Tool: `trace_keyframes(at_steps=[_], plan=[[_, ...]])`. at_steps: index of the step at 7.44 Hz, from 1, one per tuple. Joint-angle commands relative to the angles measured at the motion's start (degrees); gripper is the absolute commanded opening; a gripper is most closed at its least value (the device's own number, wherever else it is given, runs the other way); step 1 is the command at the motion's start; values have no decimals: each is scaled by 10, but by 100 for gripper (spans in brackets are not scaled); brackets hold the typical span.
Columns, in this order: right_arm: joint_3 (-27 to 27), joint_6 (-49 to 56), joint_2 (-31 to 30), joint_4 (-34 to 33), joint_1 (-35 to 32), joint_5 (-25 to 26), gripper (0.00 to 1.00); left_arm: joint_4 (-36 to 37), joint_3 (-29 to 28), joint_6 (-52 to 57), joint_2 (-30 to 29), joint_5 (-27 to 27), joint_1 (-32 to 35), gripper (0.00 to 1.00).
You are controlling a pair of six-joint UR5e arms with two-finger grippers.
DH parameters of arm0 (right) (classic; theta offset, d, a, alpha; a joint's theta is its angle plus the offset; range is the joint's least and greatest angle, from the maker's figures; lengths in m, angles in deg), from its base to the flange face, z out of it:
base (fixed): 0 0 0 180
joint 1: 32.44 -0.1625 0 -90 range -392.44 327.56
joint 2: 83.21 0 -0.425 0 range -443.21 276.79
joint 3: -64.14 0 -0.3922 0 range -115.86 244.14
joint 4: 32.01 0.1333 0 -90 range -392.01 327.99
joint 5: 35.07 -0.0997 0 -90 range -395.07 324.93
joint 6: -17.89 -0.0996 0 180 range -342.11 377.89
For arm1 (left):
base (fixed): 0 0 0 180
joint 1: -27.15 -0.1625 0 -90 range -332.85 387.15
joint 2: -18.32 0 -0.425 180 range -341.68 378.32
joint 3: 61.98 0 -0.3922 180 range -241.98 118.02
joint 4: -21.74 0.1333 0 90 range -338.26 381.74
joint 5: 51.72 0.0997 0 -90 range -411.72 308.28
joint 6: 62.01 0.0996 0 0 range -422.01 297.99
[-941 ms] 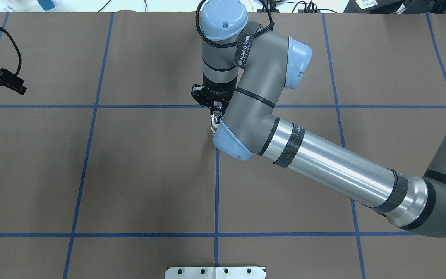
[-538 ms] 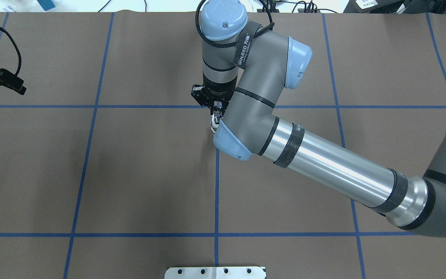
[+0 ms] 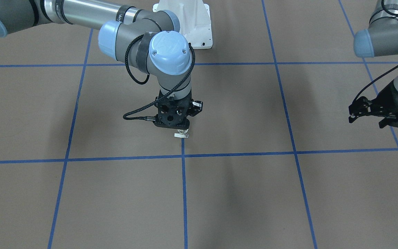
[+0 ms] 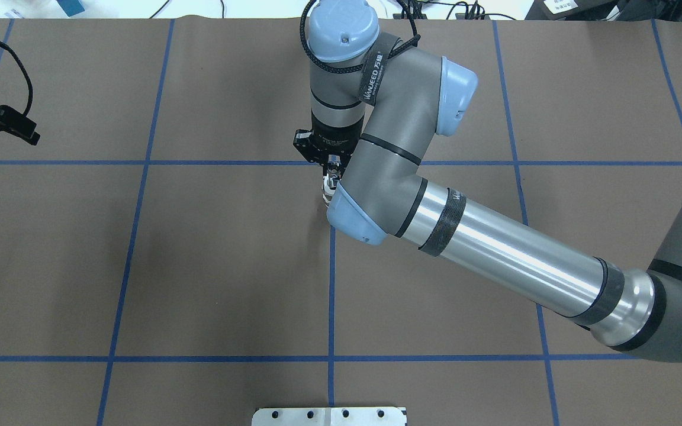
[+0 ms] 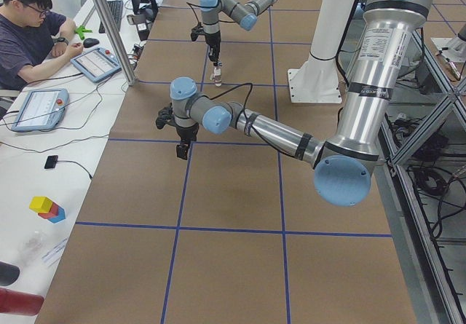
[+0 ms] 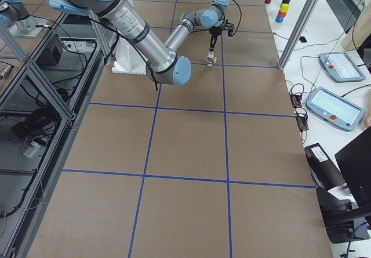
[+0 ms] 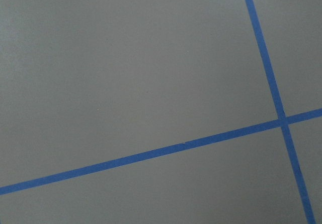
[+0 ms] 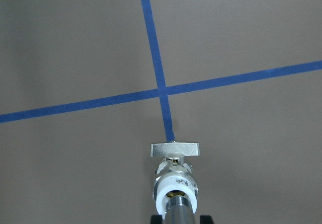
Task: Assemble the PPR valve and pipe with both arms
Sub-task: 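Lower the silver valve onto the white fitting's top with right gripper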
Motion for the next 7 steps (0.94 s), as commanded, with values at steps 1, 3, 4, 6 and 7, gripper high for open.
trace_keyframes(at_steps=[1,3,4,6,7], plan=[[0,0,1,1,0,0,0,-1,0,0,1,0,0,100],[-1,0,1,1,1,0,0,-1,0,0,2,0,0,100],[-1,0,1,1,2,0,0,-1,0,1,2,0,0,100],[-7,0,-2,24,3,0,0,-1,0,1,3,0,0,100],[-17,-3,-1,39,4,0,0,-1,0,0,3,0,0,100]])
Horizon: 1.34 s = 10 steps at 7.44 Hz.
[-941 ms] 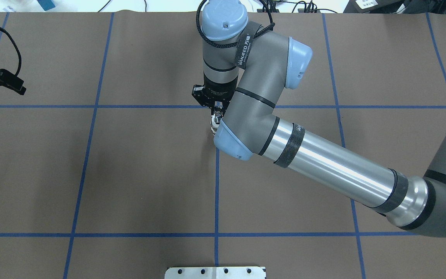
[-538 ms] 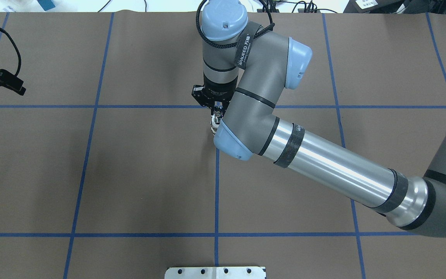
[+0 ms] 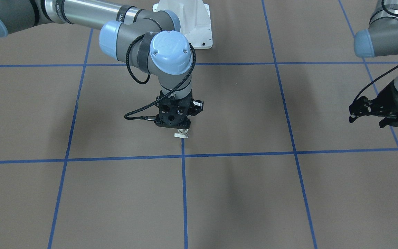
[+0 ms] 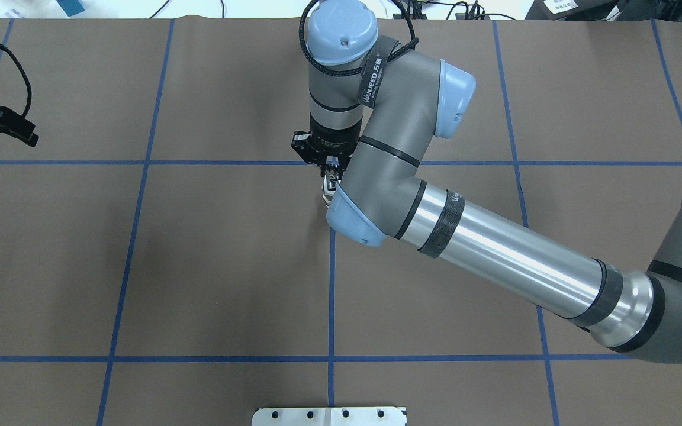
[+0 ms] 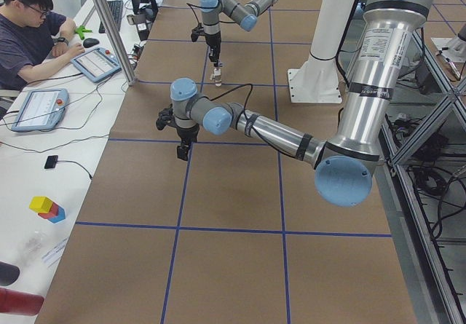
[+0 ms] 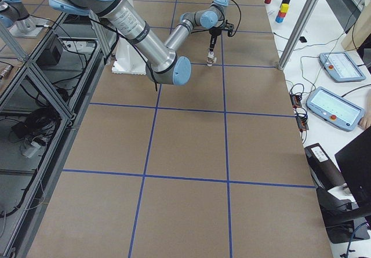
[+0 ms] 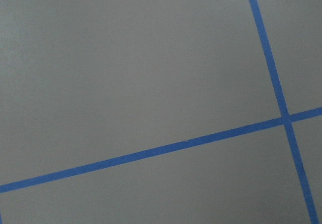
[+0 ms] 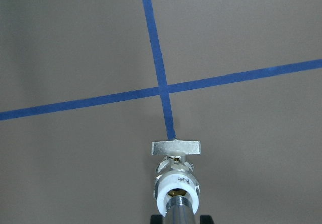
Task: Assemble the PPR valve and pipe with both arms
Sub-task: 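Lower the silver valve onto the white fitting's top with right gripper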
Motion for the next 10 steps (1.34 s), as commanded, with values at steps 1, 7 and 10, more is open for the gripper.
trace_keyframes(at_steps=[1,7,10], plan=[[-10,-3,0,20,1,0,0,1,0,-1,-1,0,0,100],[0,-2,-5,18,0,-4,0,1,-2,-2,-2,0,-1,100],[0,-2,-13,20,0,-4,0,1,-2,-2,-3,0,-1,100]])
